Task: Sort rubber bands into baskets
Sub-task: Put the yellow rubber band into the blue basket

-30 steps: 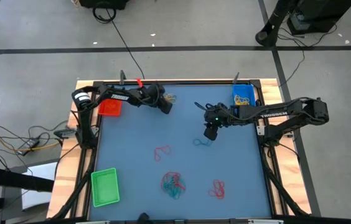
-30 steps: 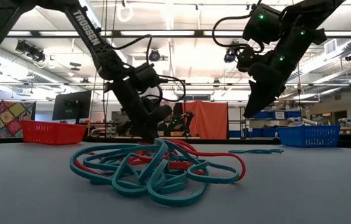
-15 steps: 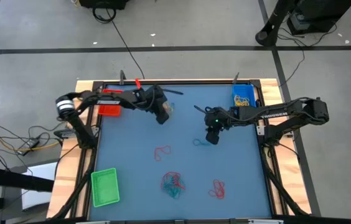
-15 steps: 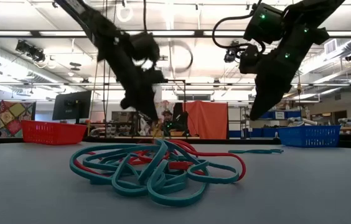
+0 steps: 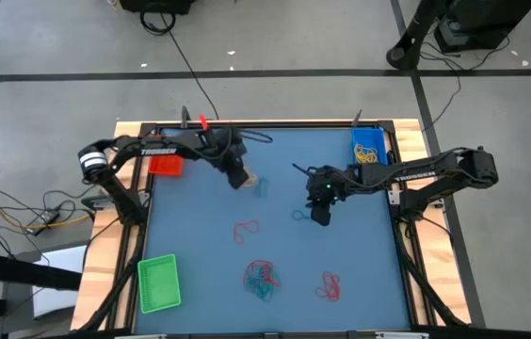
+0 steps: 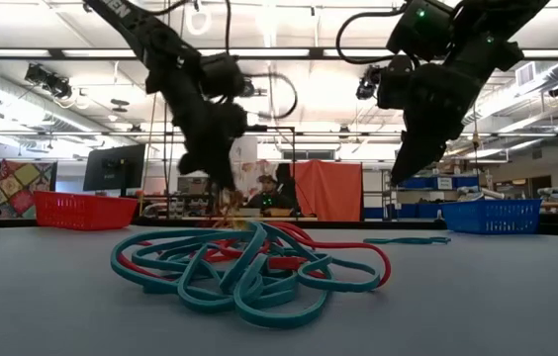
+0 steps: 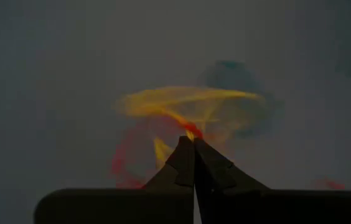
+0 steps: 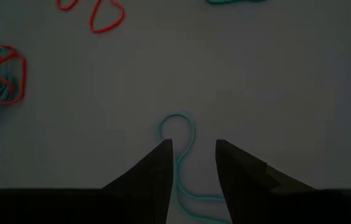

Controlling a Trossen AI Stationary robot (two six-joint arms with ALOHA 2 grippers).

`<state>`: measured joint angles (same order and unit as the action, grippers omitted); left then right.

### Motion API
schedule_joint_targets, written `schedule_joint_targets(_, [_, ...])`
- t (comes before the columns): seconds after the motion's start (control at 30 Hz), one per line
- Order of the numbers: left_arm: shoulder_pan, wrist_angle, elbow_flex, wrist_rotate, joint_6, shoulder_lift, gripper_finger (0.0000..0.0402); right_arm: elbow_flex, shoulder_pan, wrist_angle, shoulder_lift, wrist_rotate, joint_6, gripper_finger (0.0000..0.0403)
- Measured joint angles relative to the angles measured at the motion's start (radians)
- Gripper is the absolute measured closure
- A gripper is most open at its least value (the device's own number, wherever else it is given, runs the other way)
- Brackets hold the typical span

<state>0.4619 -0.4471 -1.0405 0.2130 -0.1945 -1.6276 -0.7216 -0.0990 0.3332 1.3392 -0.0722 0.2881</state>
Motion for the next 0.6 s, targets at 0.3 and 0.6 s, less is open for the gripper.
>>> schedule_joint_targets(0.3, [-0.009,0.221,-0.001,0.1,0.037,-0.004,0.0401,0.0,0.0,0.004,0.0,0.013,-0.002,0.027])
schedule_joint_targets(0.6, [-0.097,0.289,-0.002,0.113,0.279,-0.016,0.04,0.0,0.001,0.061,0.0,0.234,-0.003,0.027])
